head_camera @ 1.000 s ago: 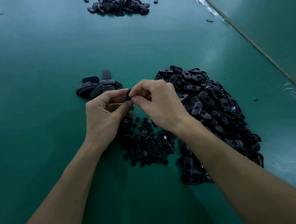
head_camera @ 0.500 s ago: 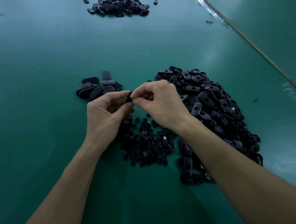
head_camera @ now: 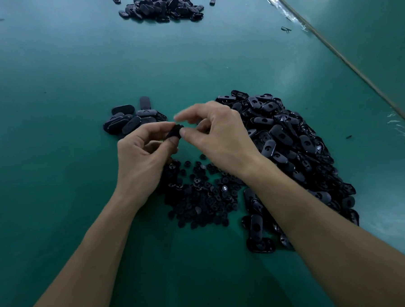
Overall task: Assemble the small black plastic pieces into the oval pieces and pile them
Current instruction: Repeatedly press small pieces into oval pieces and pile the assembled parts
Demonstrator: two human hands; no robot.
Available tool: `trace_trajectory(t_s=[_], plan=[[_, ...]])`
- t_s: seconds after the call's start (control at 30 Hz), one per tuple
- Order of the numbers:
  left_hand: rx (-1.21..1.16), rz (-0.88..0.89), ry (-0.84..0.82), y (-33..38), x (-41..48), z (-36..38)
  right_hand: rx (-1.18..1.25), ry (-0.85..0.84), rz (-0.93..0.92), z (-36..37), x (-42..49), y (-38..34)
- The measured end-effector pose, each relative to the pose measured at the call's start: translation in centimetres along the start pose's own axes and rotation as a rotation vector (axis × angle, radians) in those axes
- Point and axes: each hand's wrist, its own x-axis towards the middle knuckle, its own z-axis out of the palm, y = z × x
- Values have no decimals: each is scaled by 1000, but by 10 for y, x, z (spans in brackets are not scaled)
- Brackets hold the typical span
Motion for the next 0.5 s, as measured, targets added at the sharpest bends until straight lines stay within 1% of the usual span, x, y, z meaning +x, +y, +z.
trace_trajectory(t_s=[0.17, 0.27, 0.5], plan=[[-6, 12, -33, 1, -1, 2, 62, -103, 36, -4, 3, 3], [-13, 21, -49, 1, -1, 2, 66, -109, 29, -8, 5, 6], [-52, 4, -27, -1, 0, -1, 90, -137, 55, -11, 6, 10]])
